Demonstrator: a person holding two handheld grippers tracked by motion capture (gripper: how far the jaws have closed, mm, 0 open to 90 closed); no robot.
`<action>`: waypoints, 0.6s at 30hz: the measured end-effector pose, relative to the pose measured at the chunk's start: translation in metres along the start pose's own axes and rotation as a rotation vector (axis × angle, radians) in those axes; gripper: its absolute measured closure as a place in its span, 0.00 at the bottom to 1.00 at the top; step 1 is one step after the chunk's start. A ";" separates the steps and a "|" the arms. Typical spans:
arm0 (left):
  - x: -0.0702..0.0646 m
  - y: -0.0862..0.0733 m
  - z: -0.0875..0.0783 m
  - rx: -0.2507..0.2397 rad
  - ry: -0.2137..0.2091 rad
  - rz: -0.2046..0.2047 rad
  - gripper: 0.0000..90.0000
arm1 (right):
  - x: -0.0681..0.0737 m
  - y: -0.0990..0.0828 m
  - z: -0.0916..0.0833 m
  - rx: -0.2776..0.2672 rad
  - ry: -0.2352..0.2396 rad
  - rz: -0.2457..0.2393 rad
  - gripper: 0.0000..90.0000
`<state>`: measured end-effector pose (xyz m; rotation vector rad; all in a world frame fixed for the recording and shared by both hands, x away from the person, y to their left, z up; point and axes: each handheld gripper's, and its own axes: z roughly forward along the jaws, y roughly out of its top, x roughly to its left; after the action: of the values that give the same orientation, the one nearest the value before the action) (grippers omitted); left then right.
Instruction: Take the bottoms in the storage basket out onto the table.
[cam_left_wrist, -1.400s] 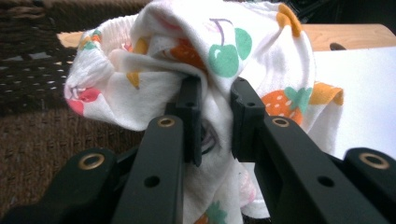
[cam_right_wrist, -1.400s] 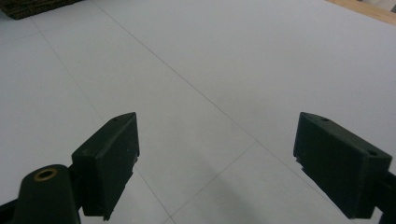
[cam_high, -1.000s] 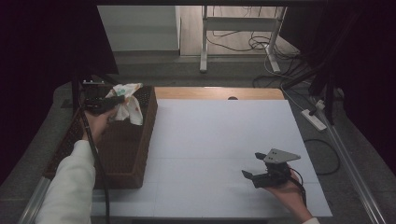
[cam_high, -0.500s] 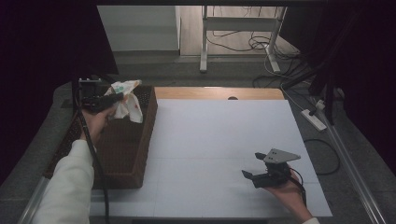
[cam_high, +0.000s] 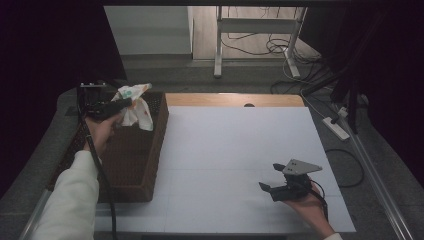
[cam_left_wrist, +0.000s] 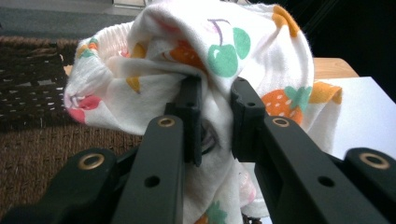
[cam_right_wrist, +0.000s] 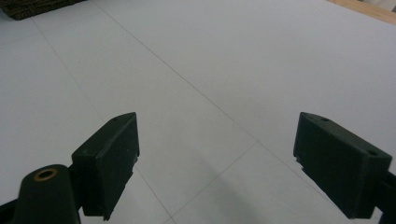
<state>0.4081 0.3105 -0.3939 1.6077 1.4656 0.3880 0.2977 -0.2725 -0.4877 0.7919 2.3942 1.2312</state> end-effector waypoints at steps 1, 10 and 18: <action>-0.001 0.001 -0.001 -0.001 -0.001 0.001 0.86 | 0.000 0.000 0.000 0.001 -0.001 0.000 0.16; -0.011 0.004 -0.009 -0.035 -0.035 0.018 0.86 | 0.000 0.000 -0.001 0.004 -0.005 -0.001 0.16; -0.017 0.007 -0.014 -0.057 -0.057 0.027 0.86 | 0.000 0.000 0.000 0.005 -0.004 -0.002 0.16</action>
<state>0.3978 0.3015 -0.3755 1.5819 1.3793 0.3934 0.2973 -0.2726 -0.4876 0.7921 2.3957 1.2218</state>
